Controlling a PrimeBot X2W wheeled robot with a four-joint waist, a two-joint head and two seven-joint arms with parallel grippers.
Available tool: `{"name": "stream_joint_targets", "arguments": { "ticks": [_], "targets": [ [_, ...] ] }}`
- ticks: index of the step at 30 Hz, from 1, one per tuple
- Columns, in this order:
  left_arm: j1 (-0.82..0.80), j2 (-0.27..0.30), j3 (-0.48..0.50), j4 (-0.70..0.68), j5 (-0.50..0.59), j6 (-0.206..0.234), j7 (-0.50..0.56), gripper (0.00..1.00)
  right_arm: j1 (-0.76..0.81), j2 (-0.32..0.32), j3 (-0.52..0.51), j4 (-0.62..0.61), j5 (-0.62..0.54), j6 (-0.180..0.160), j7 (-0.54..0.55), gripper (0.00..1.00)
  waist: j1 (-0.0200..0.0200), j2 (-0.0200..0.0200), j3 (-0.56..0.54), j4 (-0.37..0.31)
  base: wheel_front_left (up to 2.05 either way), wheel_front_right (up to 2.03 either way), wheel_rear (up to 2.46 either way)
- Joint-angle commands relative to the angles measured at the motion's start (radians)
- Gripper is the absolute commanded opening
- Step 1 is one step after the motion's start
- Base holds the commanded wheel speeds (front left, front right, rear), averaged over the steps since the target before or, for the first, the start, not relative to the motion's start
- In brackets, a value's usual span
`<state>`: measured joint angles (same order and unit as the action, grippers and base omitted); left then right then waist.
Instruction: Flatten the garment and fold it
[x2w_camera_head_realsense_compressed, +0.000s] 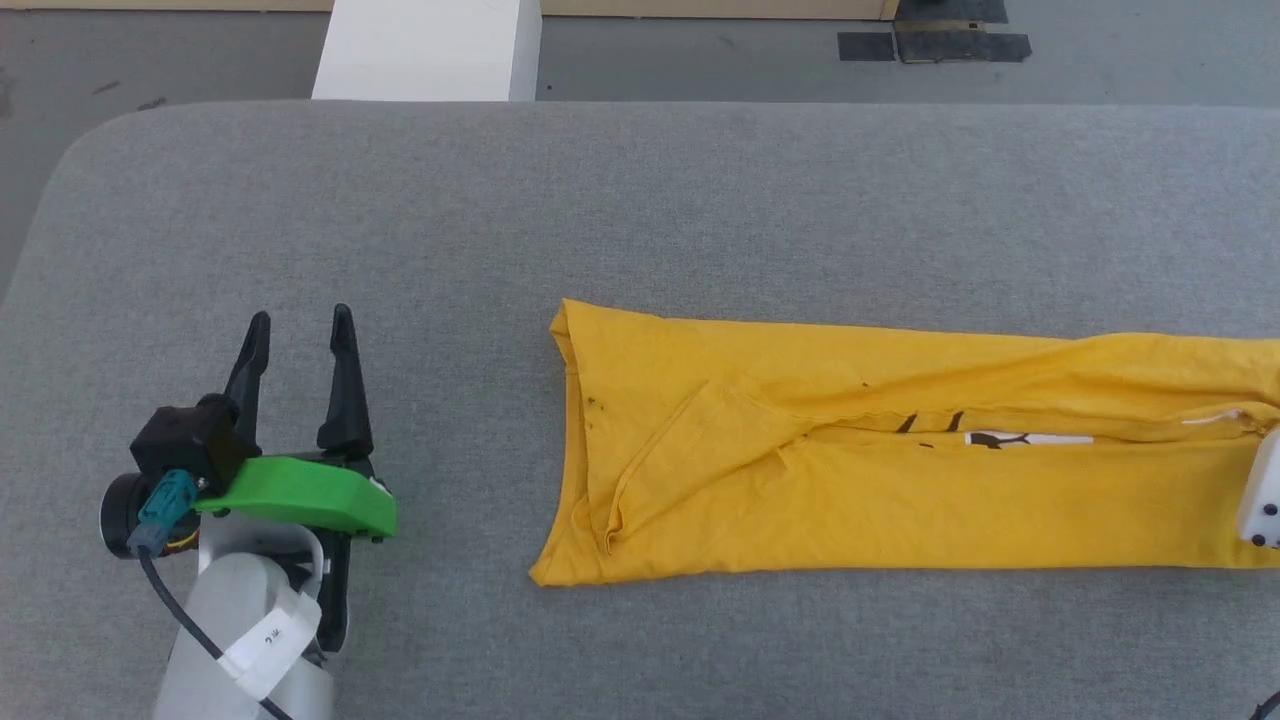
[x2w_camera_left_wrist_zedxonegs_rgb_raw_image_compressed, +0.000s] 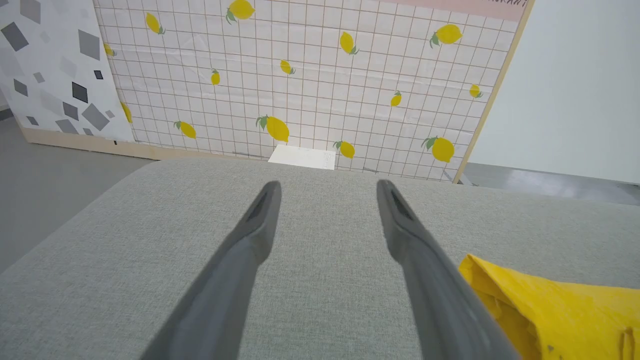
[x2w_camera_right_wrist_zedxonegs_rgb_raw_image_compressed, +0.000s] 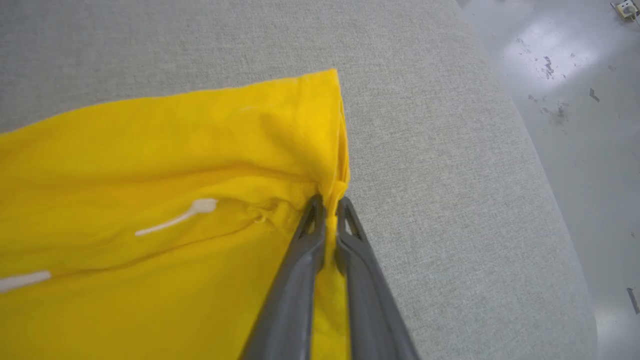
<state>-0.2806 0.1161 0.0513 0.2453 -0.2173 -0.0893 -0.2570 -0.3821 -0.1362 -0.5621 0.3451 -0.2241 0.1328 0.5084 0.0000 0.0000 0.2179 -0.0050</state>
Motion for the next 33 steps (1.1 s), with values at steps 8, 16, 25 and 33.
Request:
{"name": "stream_joint_targets", "arguments": {
  "ticks": [8, 16, 25, 33],
  "targets": [
    [-0.007, -0.010, 0.013, 0.007, 0.018, -0.015, -0.005, 1.00, 0.058, 0.010, 0.187, -0.152, 0.079, -0.002, 0.036, 0.00, 0.0000, 0.0000, -0.013, -0.003, 0.00, 0.00, 0.00],
    [-0.005, -0.010, 0.013, 0.009, 0.030, -0.022, -0.005, 1.00, 0.103, -0.019, 0.544, -0.548, 0.247, -0.002, 0.273, 0.00, 0.0000, 0.0000, -0.015, -0.008, 0.00, 0.00, 0.00],
    [-0.032, -0.021, -0.001, 0.011, 0.031, -0.028, -0.005, 1.00, -0.016, 0.003, 0.882, -0.621, 0.308, -0.002, 0.341, 0.00, 0.0000, 0.0000, 0.018, 0.026, 0.00, 0.00, 0.00],
    [-0.052, -0.031, -0.008, 0.014, 0.030, -0.033, -0.005, 1.00, -0.166, 0.066, 1.048, -0.337, 0.329, -0.002, 0.254, 0.00, 0.0000, 0.0000, 0.057, 0.066, 0.00, 0.00, 0.00]
  ]
}}
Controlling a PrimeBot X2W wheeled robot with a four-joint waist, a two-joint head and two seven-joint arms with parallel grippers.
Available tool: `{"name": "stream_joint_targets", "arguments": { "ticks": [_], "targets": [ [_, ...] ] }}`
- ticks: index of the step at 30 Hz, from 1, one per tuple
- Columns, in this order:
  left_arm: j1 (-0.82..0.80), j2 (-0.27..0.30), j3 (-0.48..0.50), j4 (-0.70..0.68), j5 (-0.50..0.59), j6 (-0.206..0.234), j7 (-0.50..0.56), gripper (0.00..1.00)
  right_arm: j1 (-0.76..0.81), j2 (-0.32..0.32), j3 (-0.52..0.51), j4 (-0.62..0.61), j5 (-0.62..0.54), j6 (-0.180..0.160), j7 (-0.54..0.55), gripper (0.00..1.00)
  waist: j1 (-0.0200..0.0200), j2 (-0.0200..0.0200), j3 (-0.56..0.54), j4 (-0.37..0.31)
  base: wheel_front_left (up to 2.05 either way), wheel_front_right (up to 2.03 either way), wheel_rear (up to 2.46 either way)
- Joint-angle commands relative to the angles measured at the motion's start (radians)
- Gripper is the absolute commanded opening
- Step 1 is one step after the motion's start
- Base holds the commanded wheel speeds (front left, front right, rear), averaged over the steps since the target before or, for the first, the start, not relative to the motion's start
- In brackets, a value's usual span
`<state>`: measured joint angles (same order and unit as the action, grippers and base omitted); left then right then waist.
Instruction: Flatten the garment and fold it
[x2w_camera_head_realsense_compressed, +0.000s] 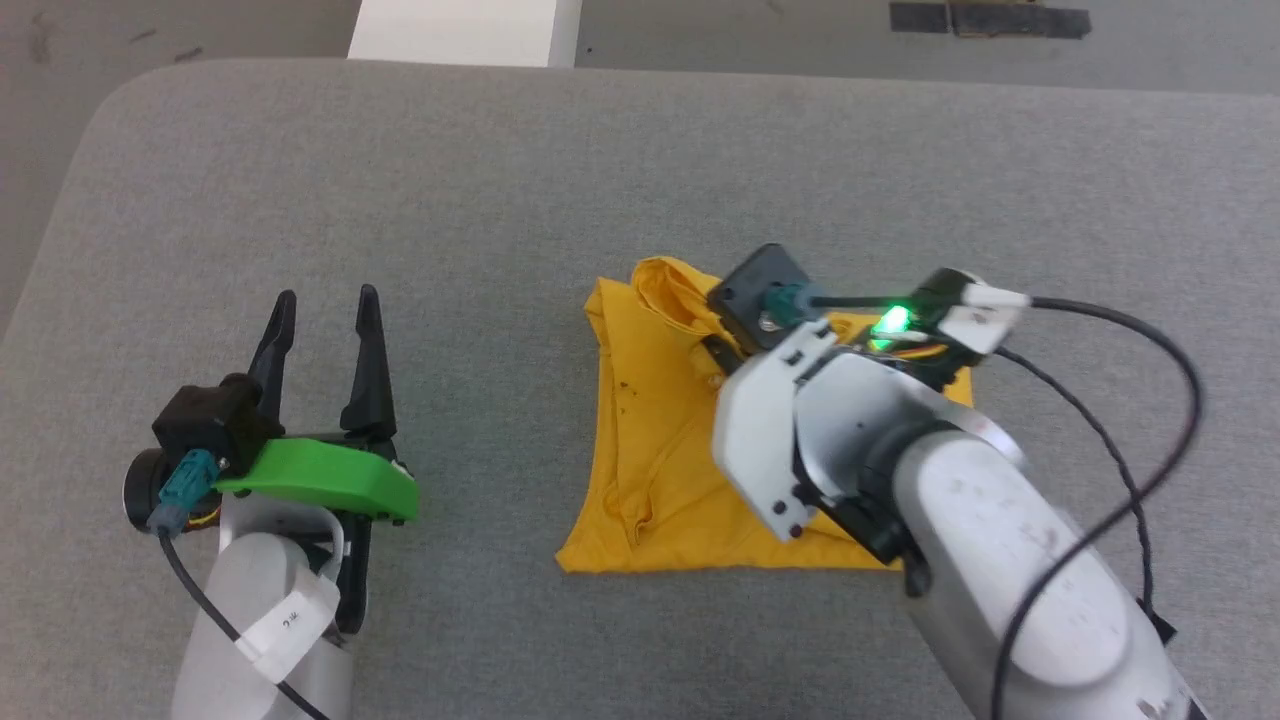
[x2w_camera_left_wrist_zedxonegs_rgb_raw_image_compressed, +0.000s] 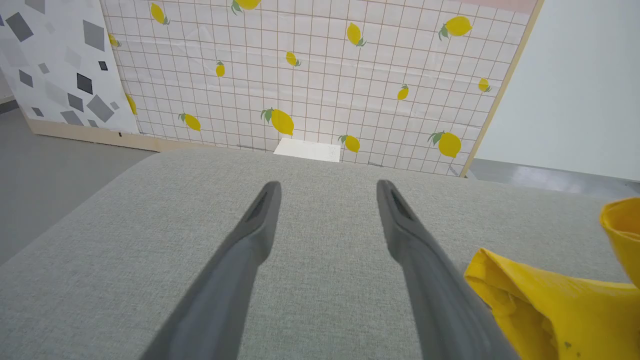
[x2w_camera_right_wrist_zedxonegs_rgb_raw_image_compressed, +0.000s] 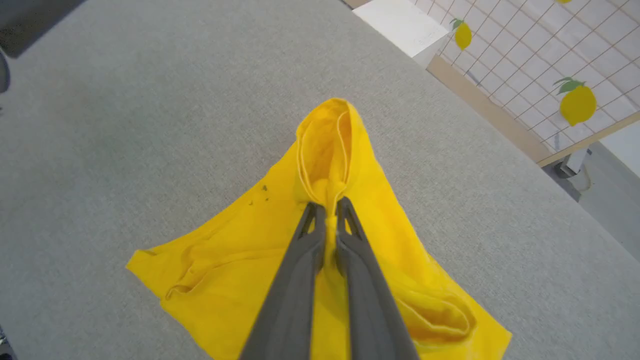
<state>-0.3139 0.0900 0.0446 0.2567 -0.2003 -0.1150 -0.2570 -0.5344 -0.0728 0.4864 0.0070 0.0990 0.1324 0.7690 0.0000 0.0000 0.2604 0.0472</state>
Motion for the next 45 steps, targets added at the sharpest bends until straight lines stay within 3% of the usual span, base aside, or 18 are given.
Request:
{"name": "stream_joint_targets", "arguments": {
  "ticks": [1, 4, 11, 12, 13, 14, 19, 23, 28, 32, 38, 45],
  "targets": [
    [-0.023, -0.006, -0.002, 0.003, 0.013, -0.007, -0.005, 1.00, -0.035, 0.009, 0.012, 0.048, 0.009, -0.002, -0.026, 0.00, 0.0000, 0.0000, 0.019, 0.019, 0.00, 0.00, 0.00],
    [-0.043, -0.013, -0.008, 0.000, 0.012, -0.009, -0.005, 1.00, -0.115, 0.021, 0.064, 0.246, 0.043, -0.002, -0.092, 0.00, 0.0000, 0.0000, 0.052, 0.040, 0.00, 0.00, 0.00],
    [-0.059, -0.023, -0.016, 0.006, 0.013, -0.012, -0.005, 1.00, -0.177, 0.022, 0.169, 0.411, 0.151, -0.002, -0.118, 0.00, 0.0000, 0.0000, 0.079, 0.055, 0.00, 0.00, 0.00],
    [-0.060, -0.025, -0.017, 0.008, 0.013, -0.012, -0.005, 1.00, -0.181, 0.022, 0.183, 0.425, 0.169, -0.002, -0.119, 0.07, 0.0000, 0.0000, 0.078, 0.055, 0.00, 0.00, 0.00],
    [-0.060, -0.026, -0.018, 0.010, 0.014, -0.012, -0.005, 1.00, -0.182, 0.022, 0.195, 0.431, 0.184, -0.002, -0.122, 0.42, 0.0000, 0.0000, 0.077, 0.055, 0.00, 0.00, 0.00],
    [-0.060, -0.026, -0.017, 0.012, 0.014, -0.012, -0.005, 1.00, -0.183, 0.022, 0.208, 0.436, 0.206, -0.002, -0.124, 1.00, 0.0000, 0.0000, 0.075, 0.054, 0.00, 0.00, 0.00],
    [-0.048, -0.027, -0.002, 0.017, 0.018, -0.013, -0.005, 1.00, -0.180, 0.022, 0.222, 0.395, 0.289, -0.002, -0.187, 1.00, 0.0000, 0.0000, 0.051, 0.033, 0.00, 0.00, 0.00],
    [-0.034, -0.023, 0.010, 0.017, 0.023, -0.013, -0.005, 1.00, -0.160, 0.022, 0.170, 0.287, 0.351, -0.002, -0.309, 1.00, 0.0000, 0.0000, 0.021, 0.010, 0.00, 0.00, 0.00],
    [-0.013, -0.019, 0.020, 0.009, 0.029, -0.014, -0.005, 1.00, -0.087, 0.022, -0.008, 0.122, 0.389, -0.002, -0.519, 1.00, 0.0000, 0.0000, -0.017, -0.028, 0.00, 0.00, 0.00],
    [0.004, -0.016, 0.025, 0.002, 0.033, -0.014, -0.005, 1.00, 0.020, 0.022, -0.200, 0.054, 0.371, -0.002, -0.599, 1.00, 0.0000, 0.0000, -0.041, -0.055, 0.00, 0.00, 0.00],
    [0.019, -0.017, 0.023, -0.008, 0.035, -0.015, -0.005, 1.00, 0.173, 0.022, -0.410, 0.066, 0.479, -0.002, -0.581, 1.00, 0.0000, 0.0000, -0.055, -0.076, 0.00, 0.00, 0.00],
    [0.025, -0.017, 0.020, -0.013, 0.034, -0.015, -0.005, 1.00, 0.248, 0.022, -0.547, 0.229, 0.579, -0.002, -0.468, 1.00, 0.0000, 0.0000, -0.051, -0.079, 0.00, 0.00, 0.00]
  ]
}}
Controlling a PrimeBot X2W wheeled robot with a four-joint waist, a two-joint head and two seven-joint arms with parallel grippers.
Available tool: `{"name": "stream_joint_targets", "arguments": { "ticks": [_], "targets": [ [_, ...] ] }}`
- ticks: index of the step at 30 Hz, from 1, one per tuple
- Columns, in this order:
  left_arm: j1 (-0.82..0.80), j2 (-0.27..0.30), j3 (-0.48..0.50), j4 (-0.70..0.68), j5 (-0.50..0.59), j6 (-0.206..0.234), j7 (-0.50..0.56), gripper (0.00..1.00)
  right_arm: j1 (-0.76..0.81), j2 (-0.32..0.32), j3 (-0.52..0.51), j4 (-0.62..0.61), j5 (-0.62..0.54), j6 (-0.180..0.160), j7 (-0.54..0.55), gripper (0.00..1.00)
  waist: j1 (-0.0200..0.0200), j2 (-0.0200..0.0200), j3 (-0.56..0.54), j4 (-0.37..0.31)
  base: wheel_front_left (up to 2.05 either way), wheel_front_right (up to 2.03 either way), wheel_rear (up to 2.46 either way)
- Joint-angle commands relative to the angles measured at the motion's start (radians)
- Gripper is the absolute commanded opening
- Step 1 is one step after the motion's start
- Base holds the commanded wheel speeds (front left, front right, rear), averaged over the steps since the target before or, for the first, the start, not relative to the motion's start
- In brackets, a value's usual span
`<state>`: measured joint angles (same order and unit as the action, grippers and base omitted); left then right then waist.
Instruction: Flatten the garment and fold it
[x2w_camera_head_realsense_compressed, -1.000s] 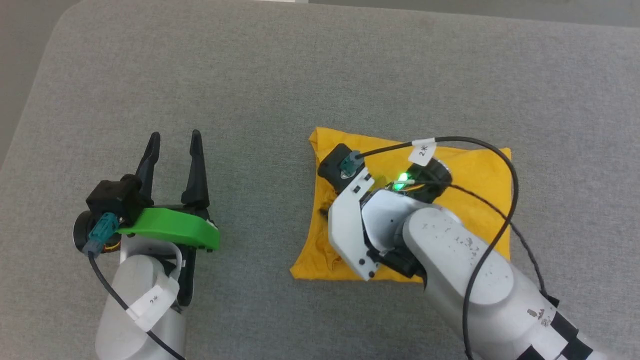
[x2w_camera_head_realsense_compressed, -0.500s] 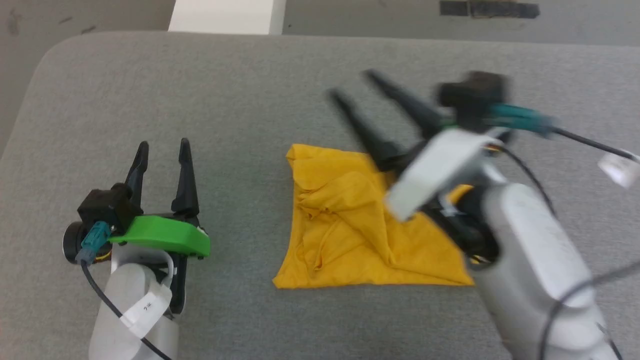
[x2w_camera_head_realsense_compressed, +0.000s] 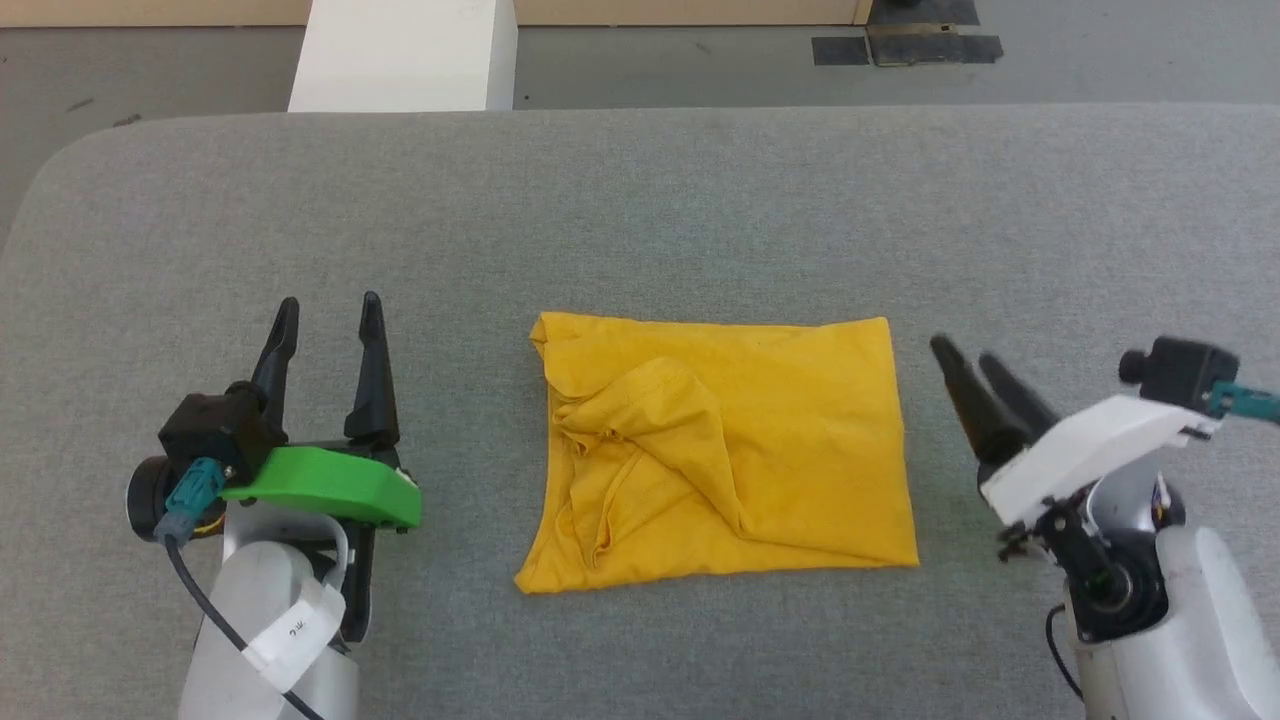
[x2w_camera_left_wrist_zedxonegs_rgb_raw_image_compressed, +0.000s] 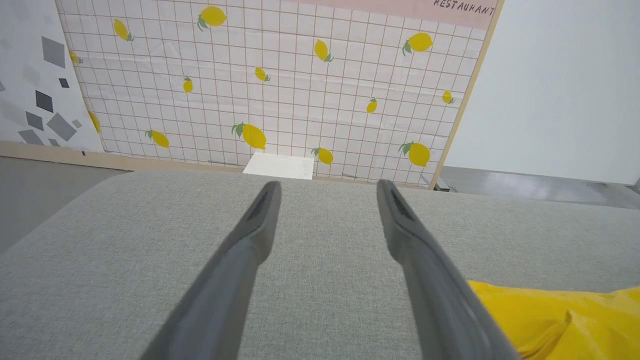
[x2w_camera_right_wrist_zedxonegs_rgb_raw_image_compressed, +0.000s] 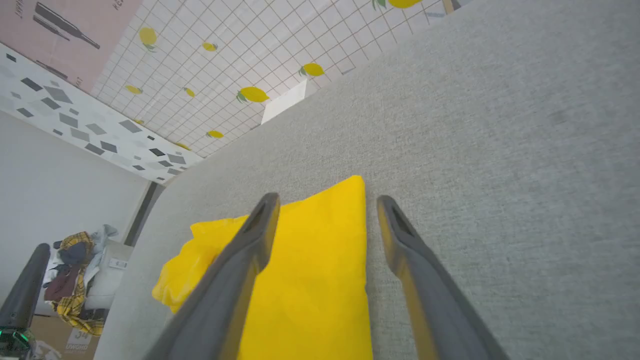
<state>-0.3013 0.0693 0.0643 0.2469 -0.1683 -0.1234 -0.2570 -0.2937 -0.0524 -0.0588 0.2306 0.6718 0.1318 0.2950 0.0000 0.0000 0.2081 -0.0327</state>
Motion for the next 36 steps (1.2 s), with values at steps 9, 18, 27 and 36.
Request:
{"name": "stream_joint_targets", "arguments": {
  "ticks": [9, 18, 27, 36],
  "targets": [
    [0.014, 0.008, 0.001, 0.000, -0.001, -0.007, -0.005, 1.00, -0.001, 0.002, 0.002, 0.180, 0.026, -0.001, 0.173, 1.00, 0.0000, 0.0000, 0.006, 0.012, 0.00, 0.00, 0.00],
    [0.013, 0.006, -0.001, 0.004, -0.001, -0.007, -0.005, 1.00, -0.062, 0.002, 0.083, 0.255, -0.043, -0.001, 0.253, 1.00, 0.0000, 0.0000, 0.008, 0.020, 0.00, 0.00, 0.00],
    [0.015, 0.003, -0.011, 0.011, -0.005, -0.007, -0.005, 1.00, -0.109, 0.002, 0.164, 0.284, -0.113, -0.001, 0.292, 0.00, 0.0000, 0.0000, 0.000, 0.036, 0.00, 0.00, 0.00],
    [0.047, 0.011, 0.017, -0.010, -0.003, -0.006, -0.005, 1.00, -0.183, -0.029, 0.298, 0.091, -0.397, -0.001, 0.329, 0.00, 0.0000, 0.0000, 0.005, -0.029, 0.00, 0.00, 0.00]
  ]
}}
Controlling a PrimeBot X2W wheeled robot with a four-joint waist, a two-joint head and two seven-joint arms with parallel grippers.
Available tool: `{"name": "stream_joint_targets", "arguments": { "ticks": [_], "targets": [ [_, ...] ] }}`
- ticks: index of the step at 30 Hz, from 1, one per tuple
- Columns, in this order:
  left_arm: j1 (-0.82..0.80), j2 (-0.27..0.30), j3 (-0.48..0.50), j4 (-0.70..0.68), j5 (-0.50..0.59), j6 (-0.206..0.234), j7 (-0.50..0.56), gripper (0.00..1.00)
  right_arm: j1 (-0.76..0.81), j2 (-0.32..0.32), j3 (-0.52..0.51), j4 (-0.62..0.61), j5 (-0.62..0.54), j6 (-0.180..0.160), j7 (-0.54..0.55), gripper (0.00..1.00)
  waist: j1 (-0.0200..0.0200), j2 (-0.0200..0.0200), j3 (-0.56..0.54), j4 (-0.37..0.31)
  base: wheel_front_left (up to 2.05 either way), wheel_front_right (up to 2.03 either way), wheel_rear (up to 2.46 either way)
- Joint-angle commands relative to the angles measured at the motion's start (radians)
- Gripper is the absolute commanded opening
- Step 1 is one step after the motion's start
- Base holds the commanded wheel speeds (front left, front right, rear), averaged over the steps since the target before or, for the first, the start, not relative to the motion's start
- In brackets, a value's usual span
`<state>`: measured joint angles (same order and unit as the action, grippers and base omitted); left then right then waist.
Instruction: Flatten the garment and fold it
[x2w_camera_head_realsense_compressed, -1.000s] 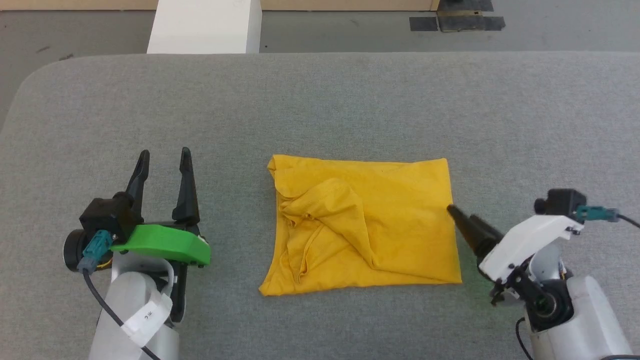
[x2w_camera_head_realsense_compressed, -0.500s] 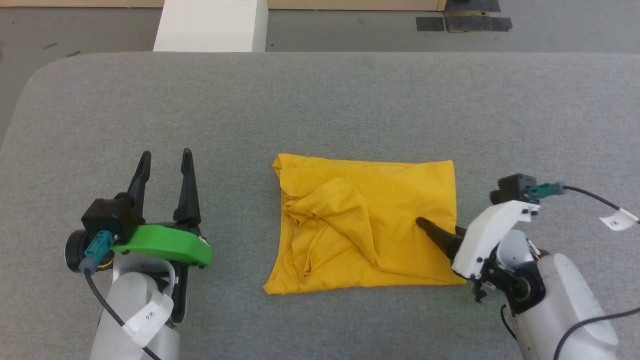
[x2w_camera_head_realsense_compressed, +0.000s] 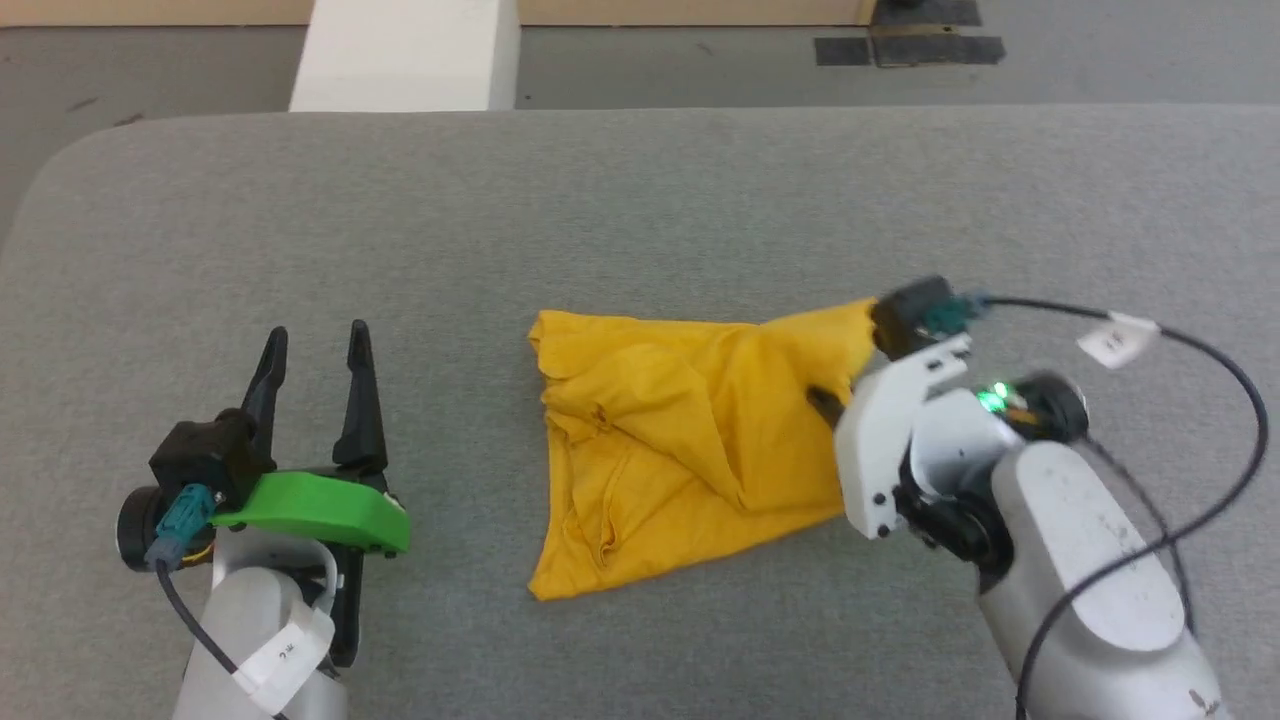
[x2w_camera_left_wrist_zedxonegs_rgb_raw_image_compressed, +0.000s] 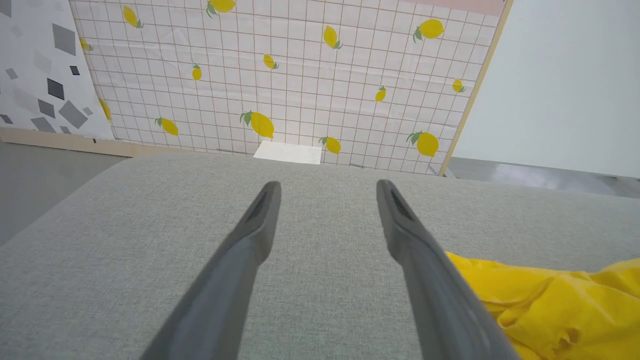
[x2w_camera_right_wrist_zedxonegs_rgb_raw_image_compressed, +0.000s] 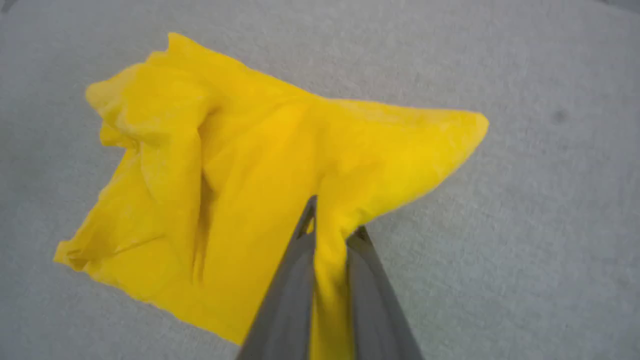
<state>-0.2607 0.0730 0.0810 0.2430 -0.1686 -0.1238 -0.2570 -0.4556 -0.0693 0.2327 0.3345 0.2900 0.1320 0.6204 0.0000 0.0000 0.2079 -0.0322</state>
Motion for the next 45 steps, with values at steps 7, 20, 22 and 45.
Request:
{"name": "stream_joint_targets", "arguments": {
  "ticks": [7, 20, 22, 45],
  "targets": [
    [-0.001, 0.010, -0.001, -0.039, 0.008, -0.006, -0.005, 1.00, -0.135, -0.188, 0.198, -0.158, -0.160, -0.001, 0.050, 0.00, 0.0000, 0.0000, 0.039, -0.146, 0.00, 0.00, 0.00],
    [-0.100, 0.071, -0.032, -0.098, 0.038, -0.006, 0.000, 1.00, -0.277, -0.434, 0.181, -0.114, -0.207, -0.001, -0.081, 0.00, 0.0000, 0.0000, 0.201, -0.373, 0.00, 0.00, 0.00],
    [-0.115, 0.087, -0.035, -0.113, 0.043, -0.006, 0.012, 1.00, -0.286, -0.457, 0.152, -0.071, -0.223, -0.001, -0.115, 0.00, 0.0000, 0.0000, 0.228, -0.397, 0.00, 0.00, 0.00],
    [-0.195, 0.197, -0.081, -0.292, 0.049, -0.006, 0.156, 1.00, -0.467, -0.467, -0.267, 0.359, -0.478, -0.001, -0.433, 0.00, 0.0000, 0.0000, 0.423, -0.361, 0.00, 0.00, 0.00]
  ]
}}
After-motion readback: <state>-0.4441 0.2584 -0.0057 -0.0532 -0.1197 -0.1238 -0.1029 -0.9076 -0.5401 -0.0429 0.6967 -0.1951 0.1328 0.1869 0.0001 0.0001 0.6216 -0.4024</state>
